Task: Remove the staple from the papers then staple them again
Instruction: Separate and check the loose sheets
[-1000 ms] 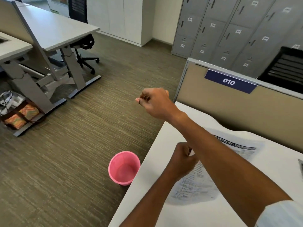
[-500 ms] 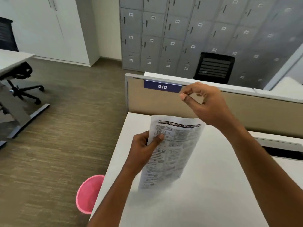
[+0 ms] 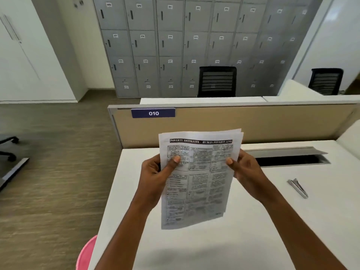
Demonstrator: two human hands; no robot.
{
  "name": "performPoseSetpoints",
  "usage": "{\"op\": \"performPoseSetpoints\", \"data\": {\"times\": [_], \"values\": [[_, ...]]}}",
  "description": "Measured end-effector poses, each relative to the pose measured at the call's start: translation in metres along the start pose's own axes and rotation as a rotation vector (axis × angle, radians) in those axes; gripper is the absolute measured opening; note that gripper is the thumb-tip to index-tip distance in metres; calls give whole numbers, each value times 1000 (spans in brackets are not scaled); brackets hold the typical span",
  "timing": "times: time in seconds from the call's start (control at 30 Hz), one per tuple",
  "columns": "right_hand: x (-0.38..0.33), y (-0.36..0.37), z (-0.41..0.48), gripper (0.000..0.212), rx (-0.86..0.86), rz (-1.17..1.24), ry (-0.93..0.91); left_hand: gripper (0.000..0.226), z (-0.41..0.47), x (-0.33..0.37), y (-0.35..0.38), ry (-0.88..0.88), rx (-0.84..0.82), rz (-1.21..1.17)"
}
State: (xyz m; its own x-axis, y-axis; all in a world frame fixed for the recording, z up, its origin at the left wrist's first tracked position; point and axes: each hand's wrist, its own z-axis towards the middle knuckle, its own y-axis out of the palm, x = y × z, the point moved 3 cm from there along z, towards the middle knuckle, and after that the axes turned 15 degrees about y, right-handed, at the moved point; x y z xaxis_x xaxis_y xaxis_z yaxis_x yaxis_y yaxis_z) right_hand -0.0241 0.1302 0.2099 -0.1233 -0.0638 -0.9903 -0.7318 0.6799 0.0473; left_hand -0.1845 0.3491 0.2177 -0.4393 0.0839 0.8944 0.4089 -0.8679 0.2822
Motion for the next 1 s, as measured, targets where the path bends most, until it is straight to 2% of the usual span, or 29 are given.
{"op": "performPoseSetpoints", "data": {"times": [0.17,0.33,0.6,1.0], "values": [[20,-21,-12,38,25,9,10,20,-6,-12,29,-9,47,5],[17,-51,-23,24,149,8,-43,21,-17,-28,69,-12,96,30],[16,-83,-40,18,231,18,-32,17,-41,-45,115,-5,148,168],[13,-85,-59,18,301,27,-39,13,-33,-52,119,-4,124,174]]}}
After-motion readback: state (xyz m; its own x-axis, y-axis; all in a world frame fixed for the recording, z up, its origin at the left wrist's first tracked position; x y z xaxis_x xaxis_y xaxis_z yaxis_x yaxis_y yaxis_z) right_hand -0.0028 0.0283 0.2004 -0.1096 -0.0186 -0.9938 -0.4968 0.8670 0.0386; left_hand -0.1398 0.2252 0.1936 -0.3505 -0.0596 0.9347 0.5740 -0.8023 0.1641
